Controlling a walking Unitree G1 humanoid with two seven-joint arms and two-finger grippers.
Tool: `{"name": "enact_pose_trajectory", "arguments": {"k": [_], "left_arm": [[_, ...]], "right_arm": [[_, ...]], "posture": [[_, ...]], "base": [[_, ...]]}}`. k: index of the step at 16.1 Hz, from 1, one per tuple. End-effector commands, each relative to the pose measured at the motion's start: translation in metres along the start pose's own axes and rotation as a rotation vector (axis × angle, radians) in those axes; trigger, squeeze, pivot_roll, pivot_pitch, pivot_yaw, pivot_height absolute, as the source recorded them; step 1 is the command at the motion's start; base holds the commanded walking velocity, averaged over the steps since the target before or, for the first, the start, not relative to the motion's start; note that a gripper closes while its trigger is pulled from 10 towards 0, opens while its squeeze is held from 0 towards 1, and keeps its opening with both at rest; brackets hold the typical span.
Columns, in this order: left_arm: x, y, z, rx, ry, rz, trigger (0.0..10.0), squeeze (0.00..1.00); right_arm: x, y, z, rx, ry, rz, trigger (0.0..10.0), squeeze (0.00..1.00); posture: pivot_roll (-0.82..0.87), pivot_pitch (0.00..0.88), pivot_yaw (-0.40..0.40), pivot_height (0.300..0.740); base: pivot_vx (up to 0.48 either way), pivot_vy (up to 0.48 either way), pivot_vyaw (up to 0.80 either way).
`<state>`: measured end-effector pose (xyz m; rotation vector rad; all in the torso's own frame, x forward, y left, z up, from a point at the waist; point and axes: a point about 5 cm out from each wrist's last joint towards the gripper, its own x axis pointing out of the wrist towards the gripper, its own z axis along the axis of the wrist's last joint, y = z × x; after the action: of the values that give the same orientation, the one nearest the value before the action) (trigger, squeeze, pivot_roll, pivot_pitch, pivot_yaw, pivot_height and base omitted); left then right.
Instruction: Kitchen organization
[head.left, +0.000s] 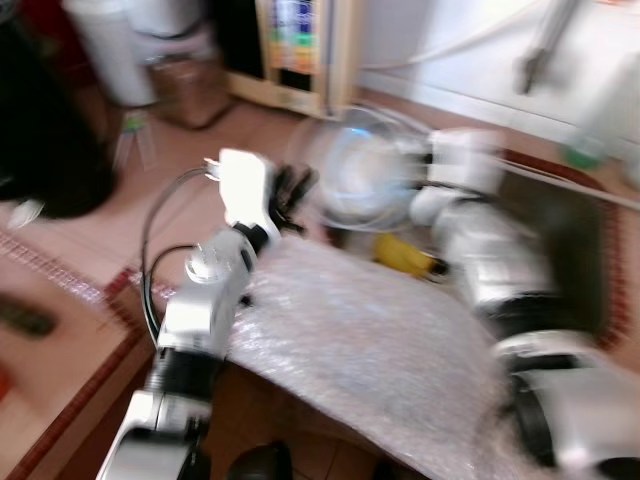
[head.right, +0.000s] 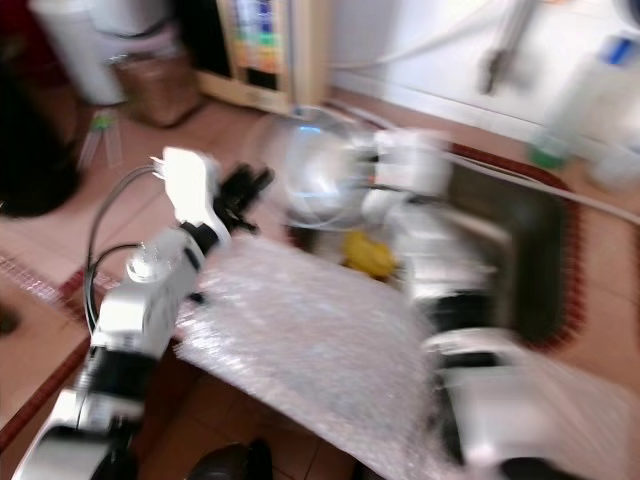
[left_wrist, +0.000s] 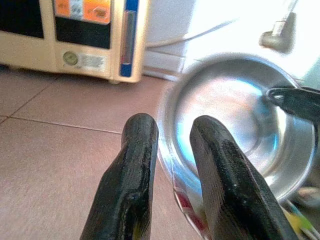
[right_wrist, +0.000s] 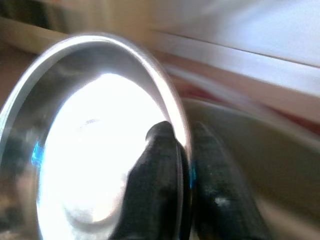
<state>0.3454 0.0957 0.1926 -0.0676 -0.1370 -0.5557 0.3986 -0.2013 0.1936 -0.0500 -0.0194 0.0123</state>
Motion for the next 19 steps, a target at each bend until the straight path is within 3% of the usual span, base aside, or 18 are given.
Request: {"name": "enact_pose_trajectory", "arguments": {"k": [1,4,8,12,13,14,15,19], "left_arm": [[0.003,-0.008,0.011,0.03,-0.027,-0.058,10.0,1.0],[-0.002,-0.012,0.007,0.022,0.018,-0.108,10.0,1.0],[-0.004,-0.016,0.004,0.028,0.051,-0.129,10.0,1.0],[-0.01,-0.014,-0.01,0.03,0.148,-0.157,10.0,1.0],[-0.011,-0.014,-0.011,0.035,0.161,-0.173,10.0,1.0],[-0.011,-0.015,-0.012,0.038,0.174,-0.184,10.0,1.0],[-0.011,-0.016,-0.014,0.041,0.183,-0.194,10.0,1.0],[-0.01,-0.017,-0.015,0.05,0.185,-0.185,10.0,1.0]], "right_arm": [[-0.001,-0.003,-0.006,-0.004,0.013,-0.045,0.0,0.0],[-0.009,-0.032,-0.022,-0.066,0.068,-0.172,0.0,0.0],[-0.012,-0.038,-0.035,-0.117,0.143,-0.214,0.0,0.0],[-0.015,-0.037,-0.048,-0.156,0.224,-0.183,0.0,0.0],[-0.016,-0.038,-0.051,-0.13,0.235,-0.192,2.9,0.0],[-0.017,-0.038,-0.053,-0.12,0.251,-0.191,10.0,0.4],[-0.018,-0.039,-0.057,-0.099,0.273,-0.191,10.0,1.0],[-0.017,-0.035,-0.058,-0.066,0.276,-0.162,10.0,1.0]], "posture": [[0.06,0.136,-0.005,0.74],[0.06,0.135,-0.002,0.74],[0.06,0.134,0.001,0.74],[0.05,0.135,0.004,0.74],[0.05,0.135,0.004,0.74],[0.05,0.134,0.004,0.74],[0.05,0.134,0.005,0.74],[0.05,0.133,0.004,0.74]], "base": [[0.0,0.0,0.0],[0.0,0.0,0.0],[0.0,0.0,0.0],[0.0,0.0,0.0],[0.0,0.0,0.0],[0.0,0.0,0.0],[0.0,0.0,0.0],[0.0,0.0,0.0]]}}
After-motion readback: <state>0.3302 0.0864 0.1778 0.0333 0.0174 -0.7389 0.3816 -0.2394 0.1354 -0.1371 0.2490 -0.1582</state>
